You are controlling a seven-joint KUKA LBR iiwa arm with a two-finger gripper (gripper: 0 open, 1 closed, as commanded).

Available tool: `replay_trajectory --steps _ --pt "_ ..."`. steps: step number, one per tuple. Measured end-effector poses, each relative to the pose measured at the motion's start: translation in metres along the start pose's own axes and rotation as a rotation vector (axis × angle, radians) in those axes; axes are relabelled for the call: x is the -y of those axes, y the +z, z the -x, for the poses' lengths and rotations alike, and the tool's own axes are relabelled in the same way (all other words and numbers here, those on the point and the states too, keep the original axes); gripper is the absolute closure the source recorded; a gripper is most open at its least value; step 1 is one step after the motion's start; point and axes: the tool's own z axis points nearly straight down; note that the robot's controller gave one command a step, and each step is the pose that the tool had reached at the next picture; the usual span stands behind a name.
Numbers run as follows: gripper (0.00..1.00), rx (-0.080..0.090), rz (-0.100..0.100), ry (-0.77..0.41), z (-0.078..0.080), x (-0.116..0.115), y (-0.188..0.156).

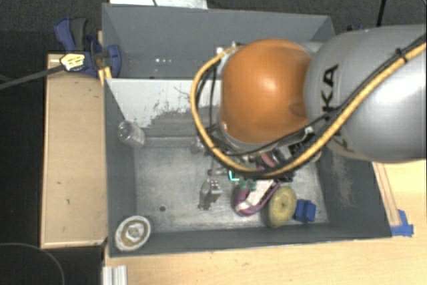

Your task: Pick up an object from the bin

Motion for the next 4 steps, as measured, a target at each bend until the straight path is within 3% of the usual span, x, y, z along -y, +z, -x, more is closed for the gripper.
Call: replay_trajectory --steps 1,2,3,4 --pt "0.0 0.0 -0.004 0.092 0.025 0.082 0.088" --pt "0.0 -0.002 -0.003 0.1 0.009 0.153 0.171" --pt "1.0 0.006 0.002 0.1 0.011 0.148 0.167" --pt "1.0 0.017 0.001 0.019 0.021 0.132 0.019"
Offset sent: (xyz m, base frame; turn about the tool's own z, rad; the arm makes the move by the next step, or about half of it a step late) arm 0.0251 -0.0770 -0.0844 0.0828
